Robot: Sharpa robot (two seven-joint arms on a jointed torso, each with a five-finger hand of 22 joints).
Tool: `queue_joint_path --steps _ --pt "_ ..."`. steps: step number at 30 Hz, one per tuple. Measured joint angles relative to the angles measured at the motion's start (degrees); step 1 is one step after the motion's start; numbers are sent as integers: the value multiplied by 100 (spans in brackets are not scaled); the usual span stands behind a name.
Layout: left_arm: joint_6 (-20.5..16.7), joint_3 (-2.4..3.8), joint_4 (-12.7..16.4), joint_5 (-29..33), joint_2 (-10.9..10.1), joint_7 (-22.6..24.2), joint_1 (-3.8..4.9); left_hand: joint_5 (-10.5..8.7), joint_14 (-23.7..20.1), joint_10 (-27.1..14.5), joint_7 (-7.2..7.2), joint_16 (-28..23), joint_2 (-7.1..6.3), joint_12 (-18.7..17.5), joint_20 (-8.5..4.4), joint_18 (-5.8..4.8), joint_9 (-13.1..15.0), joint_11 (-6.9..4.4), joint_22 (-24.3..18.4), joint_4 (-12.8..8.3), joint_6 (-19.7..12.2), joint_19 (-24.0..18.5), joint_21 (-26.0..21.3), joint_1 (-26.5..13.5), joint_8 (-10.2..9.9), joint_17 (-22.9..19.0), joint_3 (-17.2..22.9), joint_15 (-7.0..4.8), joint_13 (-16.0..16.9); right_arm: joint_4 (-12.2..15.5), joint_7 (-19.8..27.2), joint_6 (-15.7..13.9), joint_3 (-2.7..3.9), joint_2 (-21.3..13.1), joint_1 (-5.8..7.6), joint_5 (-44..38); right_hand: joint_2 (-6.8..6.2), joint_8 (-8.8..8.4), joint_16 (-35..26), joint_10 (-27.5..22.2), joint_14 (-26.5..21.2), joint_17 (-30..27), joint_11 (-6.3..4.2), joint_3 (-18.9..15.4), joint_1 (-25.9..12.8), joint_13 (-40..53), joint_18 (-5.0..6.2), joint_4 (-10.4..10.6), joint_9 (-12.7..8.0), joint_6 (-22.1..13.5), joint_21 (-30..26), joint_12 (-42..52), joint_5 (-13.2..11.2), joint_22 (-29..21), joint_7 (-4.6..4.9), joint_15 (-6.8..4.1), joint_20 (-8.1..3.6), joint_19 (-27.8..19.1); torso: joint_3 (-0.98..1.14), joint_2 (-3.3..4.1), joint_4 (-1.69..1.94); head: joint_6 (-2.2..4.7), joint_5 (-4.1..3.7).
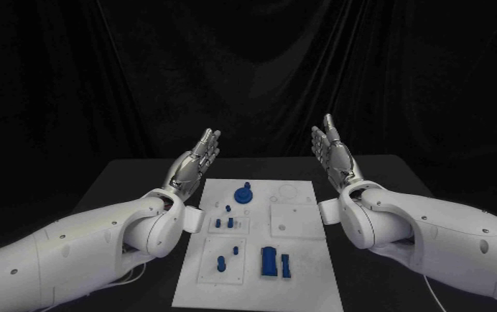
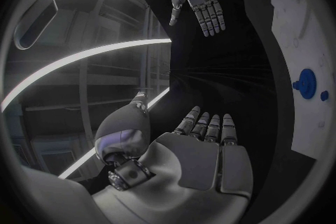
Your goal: Assemble the parts on the task board
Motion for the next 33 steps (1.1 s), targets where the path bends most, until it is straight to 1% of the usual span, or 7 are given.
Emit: queue_joint_path --steps 4,9,16,26,29,30,33 --pt "-656 139 98 210 125 -125 -41 -103 0 0 -6 0 -42 -175 -21 -89 0 0 0 -239 -137 -21 0 -386 0 1 29 0 0 -70 258 -119 84 85 -84 450 0 0 0 0 0 0 0 0 0 0 0 0 0 0 0 0 0 0 0 0 0 0 14 12 -22 106 -24" --pt "-1322 242 171 424 215 -258 -77 -394 0 0 7 0 -67 -278 -21 -143 0 0 0 -397 -271 -21 0 -804 0 1 58 0 0 -91 456 -222 105 110 -106 787 0 0 0 2 0 1 1 0 0 0 0 0 1 0 0 0 0 1 0 0 0 0 21 19 -32 137 -33" --pt "-1743 261 190 582 234 -362 -83 -564 0 0 -8 0 -78 -307 -20 -179 1 0 -5 -473 -517 -21 0 -1252 0 2 62 0 1 -94 567 -288 106 110 -106 953 0 0 0 2 0 1 1 0 1 1 0 0 1 0 0 0 0 1 0 0 0 0 24 22 -36 141 -33" --pt "-1905 261 190 661 234 -414 -84 -609 0 1 -4 0 -85 -330 -20 -178 1 0 -5 -504 -814 -21 0 -1671 0 3 61 1 2 -95 620 -321 106 110 -106 1034 0 0 0 2 0 1 1 0 1 1 1 0 2 0 0 1 0 2 0 0 0 1 25 22 -37 142 -33" --pt "-1927 261 191 672 234 -420 -84 -628 0 1 -4 0 -86 -329 -20 -177 2 0 -5 -505 -913 -21 0 -2072 0 3 61 1 2 -95 626 -326 106 110 -106 1045 0 0 0 2 1 1 2 0 1 1 1 0 3 0 0 1 1 2 0 0 0 1 25 22 -37 142 -33" --pt "-1932 261 191 674 234 -421 -84 -628 0 1 -4 0 -87 -329 -20 -178 2 1 -5 -504 -913 -21 0 -2436 0 3 61 1 3 -95 628 -327 106 110 -106 1048 0 0 0 2 1 1 1 -1 1 1 1 0 3 0 0 1 1 2 0 0 0 1 25 22 -37 142 -33" --pt "-1946 261 191 682 234 -425 -84 -628 0 1 -4 0 -90 -329 -20 -177 1 0 -4 -504 -913 -20 0 -2532 0 2 61 1 2 -95 632 -331 106 110 -106 1054 0 0 0 2 1 2 1 -1 1 1 1 0 3 0 0 1 1 2 0 0 0 1 25 22 -37 142 -33"
